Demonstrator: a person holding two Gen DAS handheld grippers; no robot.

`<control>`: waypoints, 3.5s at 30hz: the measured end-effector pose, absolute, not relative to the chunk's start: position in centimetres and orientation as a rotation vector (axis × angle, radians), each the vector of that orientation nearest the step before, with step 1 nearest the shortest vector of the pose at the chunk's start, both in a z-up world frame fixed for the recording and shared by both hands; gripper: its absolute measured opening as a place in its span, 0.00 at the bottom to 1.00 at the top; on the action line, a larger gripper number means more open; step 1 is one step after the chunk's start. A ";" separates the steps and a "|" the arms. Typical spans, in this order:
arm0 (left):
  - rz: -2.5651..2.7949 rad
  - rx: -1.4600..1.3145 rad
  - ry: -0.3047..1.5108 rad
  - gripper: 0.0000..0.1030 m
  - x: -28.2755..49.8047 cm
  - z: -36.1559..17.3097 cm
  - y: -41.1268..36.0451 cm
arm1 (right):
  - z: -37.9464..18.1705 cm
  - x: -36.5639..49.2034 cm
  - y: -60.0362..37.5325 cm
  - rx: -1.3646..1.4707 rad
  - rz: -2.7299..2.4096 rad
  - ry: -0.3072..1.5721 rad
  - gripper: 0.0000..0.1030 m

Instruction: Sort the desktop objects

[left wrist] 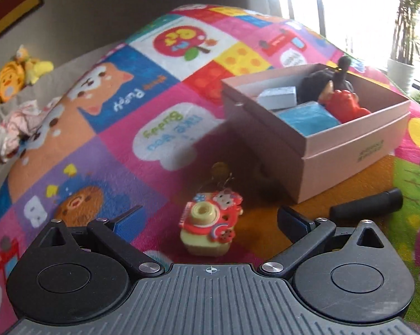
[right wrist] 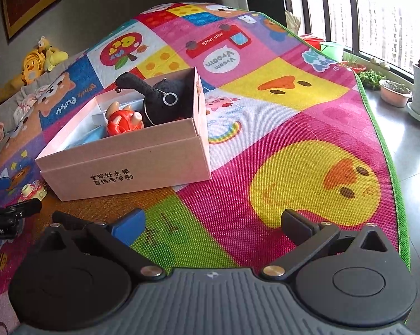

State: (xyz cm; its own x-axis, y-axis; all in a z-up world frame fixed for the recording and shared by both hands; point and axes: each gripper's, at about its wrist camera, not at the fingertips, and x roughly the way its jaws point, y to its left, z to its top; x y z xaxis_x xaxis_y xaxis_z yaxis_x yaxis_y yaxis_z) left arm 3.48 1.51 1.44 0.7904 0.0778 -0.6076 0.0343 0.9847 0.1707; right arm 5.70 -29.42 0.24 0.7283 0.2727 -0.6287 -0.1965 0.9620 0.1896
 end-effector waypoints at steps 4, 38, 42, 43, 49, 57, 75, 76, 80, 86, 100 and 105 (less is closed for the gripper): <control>0.016 0.164 0.662 1.00 3.5 1.2 2.2 | 1.0 6.4 -28.9 0.056 0.266 0.690 1.00; 0.017 0.109 0.655 0.76 3.3 0.7 2.2 | 0.4 3.9 -24.2 -0.089 0.445 0.715 1.00; 0.024 0.137 0.659 0.78 3.0 0.6 1.8 | 0.3 4.3 -23.4 -0.100 0.480 0.744 1.00; 0.021 0.140 0.660 0.78 2.9 0.7 1.7 | 0.3 4.3 -23.3 -0.105 0.478 0.741 1.00; 0.004 0.152 0.654 0.74 2.6 0.6 1.5 | 0.1 4.1 -23.1 -0.126 0.480 0.746 1.00; 0.123 0.263 0.632 0.74 1.5 0.6 4.1 | 0.0 4.0 -22.7 -0.160 0.468 0.753 1.00; 0.055 0.109 0.640 0.89 4.3 1.1 4.7 | 0.0 4.0 -22.6 -0.163 0.463 0.750 1.00; 0.066 0.110 0.646 0.87 4.7 1.0 4.7 | 0.0 4.0 -22.6 -0.164 0.463 0.751 1.00; 0.090 0.062 0.674 0.78 5.5 0.7 5.5 | 0.0 4.0 -22.6 -0.163 0.463 0.750 1.00; 0.132 -0.043 0.681 0.77 5.6 0.7 7.3 | 0.0 4.0 -22.6 -0.163 0.463 0.750 1.00; 0.198 -0.034 0.626 0.65 4.5 1.7 7.4 | 0.1 3.9 -22.6 -0.166 0.459 0.748 1.00; 0.078 -0.025 0.549 0.65 0.2 4.8 5.6 | 0.4 3.6 -22.0 -0.199 0.453 0.733 1.00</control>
State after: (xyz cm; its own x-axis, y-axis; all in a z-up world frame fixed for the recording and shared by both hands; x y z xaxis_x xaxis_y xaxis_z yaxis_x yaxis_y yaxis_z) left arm 0.19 5.60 4.75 0.8504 0.0676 -0.5218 -0.0809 0.9967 -0.0028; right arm 3.63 -22.00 0.39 0.6520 0.3283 -0.6835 -0.4647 0.8853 -0.0181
